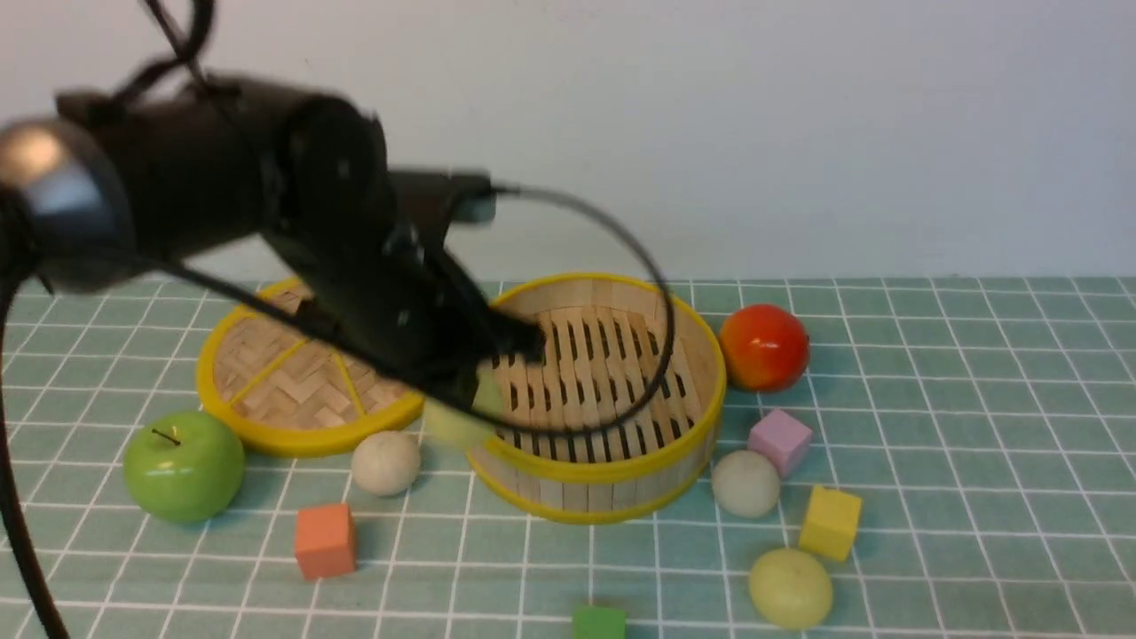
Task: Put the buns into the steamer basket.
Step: Use the left arm to put the steamed stuffed bun into the steamer
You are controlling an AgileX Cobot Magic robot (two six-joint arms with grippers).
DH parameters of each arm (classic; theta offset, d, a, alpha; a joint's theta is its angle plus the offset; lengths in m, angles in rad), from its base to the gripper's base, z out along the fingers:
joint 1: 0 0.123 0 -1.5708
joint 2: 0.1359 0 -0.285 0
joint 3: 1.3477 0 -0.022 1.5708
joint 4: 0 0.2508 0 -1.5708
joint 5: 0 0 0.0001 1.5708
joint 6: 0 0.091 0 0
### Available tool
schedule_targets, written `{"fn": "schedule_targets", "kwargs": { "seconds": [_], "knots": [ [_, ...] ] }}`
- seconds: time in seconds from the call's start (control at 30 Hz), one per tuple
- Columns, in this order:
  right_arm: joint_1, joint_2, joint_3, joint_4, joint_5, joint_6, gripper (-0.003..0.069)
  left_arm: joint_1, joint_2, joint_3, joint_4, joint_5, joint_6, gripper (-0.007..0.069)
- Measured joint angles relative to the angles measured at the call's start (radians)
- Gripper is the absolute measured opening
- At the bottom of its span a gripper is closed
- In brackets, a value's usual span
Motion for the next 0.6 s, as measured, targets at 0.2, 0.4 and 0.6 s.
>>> {"fn": "schedule_targets", "kwargs": {
  "seconds": [0.2,0.4,0.6],
  "knots": [
    [0.0,0.0,0.0,-0.001,0.0,0.0,0.024,0.0,0.092,-0.116,-0.044,-0.043,0.002,-0.0013],
    [0.0,0.0,0.0,-0.001,0.0,0.0,0.024,0.0,0.232,-0.142,-0.063,-0.083,0.002,-0.0009],
    [0.0,0.0,0.0,-0.001,0.0,0.0,0.024,0.0,0.307,-0.142,-0.075,-0.144,0.002,0.0013]
  ]
}}
